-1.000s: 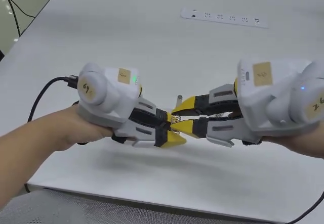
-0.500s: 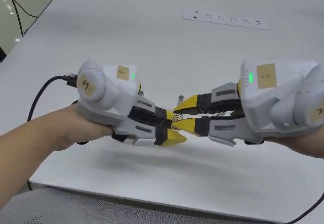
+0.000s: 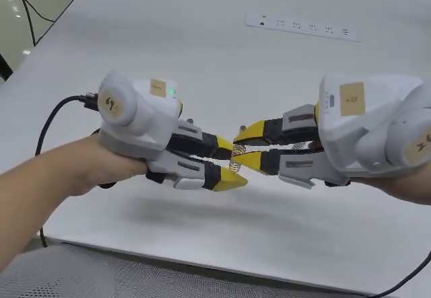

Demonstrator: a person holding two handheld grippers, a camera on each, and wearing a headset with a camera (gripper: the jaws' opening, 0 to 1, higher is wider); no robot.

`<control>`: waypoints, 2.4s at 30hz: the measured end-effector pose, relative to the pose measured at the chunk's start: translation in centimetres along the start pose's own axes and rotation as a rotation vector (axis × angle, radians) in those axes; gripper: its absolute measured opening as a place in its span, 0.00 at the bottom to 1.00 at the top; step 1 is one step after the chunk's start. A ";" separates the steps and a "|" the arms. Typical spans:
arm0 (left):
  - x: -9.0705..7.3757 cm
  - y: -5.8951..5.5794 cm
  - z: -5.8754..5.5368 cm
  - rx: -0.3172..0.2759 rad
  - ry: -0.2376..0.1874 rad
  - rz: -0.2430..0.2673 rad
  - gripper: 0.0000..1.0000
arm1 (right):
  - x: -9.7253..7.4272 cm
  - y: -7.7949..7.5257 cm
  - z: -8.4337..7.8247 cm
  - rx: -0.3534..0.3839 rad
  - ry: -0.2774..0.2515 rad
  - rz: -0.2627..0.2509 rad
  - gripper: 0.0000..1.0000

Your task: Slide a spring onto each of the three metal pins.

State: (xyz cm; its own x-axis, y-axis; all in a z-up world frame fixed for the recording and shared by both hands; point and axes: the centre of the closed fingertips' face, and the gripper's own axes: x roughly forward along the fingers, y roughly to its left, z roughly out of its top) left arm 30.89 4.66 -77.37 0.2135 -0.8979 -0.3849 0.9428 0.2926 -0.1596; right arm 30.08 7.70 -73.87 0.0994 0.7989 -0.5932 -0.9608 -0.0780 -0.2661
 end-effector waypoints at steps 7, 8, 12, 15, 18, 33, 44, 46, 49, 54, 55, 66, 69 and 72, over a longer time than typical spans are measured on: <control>-1.2 0.7 -0.3 -0.027 -0.006 0.041 0.21 | 0.3 -0.3 -1.1 0.010 0.016 -0.015 0.07; -1.3 0.8 -0.3 -0.033 -0.009 0.045 0.21 | 0.4 -0.4 -1.2 0.009 0.018 -0.018 0.07; -2.0 1.1 -0.4 -0.057 -0.020 0.067 0.23 | 0.4 -0.4 -1.5 0.016 0.027 -0.021 0.07; -2.4 1.3 -0.3 -0.065 -0.030 0.081 0.26 | 0.4 -0.6 -1.6 0.012 0.031 -0.029 0.07; -2.8 1.3 -0.4 -0.070 -0.033 0.084 0.27 | 0.4 -0.8 -1.6 0.013 0.031 -0.035 0.07; -6.7 3.6 -1.9 -0.121 -0.050 0.217 0.47 | 0.3 -1.4 -2.4 0.020 0.048 -0.068 0.07; -9.2 4.8 -2.6 -0.128 -0.053 0.266 0.67 | 0.4 -1.8 -2.3 0.054 0.030 -0.086 0.07; -9.6 5.1 -2.9 -0.127 -0.052 0.278 0.71 | 0.4 -1.9 -2.4 0.057 0.033 -0.090 0.07; -10.1 5.4 -3.1 -0.124 -0.053 0.290 0.78 | 0.4 -2.1 -2.8 0.060 0.042 -0.103 0.07; -10.7 5.7 -2.5 -0.138 -0.106 0.308 0.88 | 0.3 -2.4 -3.3 0.067 0.056 -0.114 0.07; -10.8 5.8 -2.3 -0.148 -0.129 0.317 0.91 | 0.3 -2.5 -3.4 0.065 0.058 -0.117 0.07; -11.0 5.9 -2.9 -0.156 -0.108 0.333 0.98 | 0.8 -4.3 -3.3 0.071 0.061 -0.142 0.07; -11.2 5.9 -3.4 -0.149 -0.082 0.341 0.98 | 1.0 -5.1 -3.5 0.096 0.067 -0.166 0.07; -11.2 5.8 -3.5 -0.154 -0.084 0.343 0.98 | 0.9 -6.0 -3.5 0.118 0.059 -0.195 0.07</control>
State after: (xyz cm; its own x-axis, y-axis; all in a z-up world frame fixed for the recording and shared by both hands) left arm 33.09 17.56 -77.14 0.5358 -0.7613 -0.3651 0.7649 0.6208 -0.1720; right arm 36.84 6.80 -75.51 0.2974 0.7555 -0.5838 -0.9453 0.1469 -0.2914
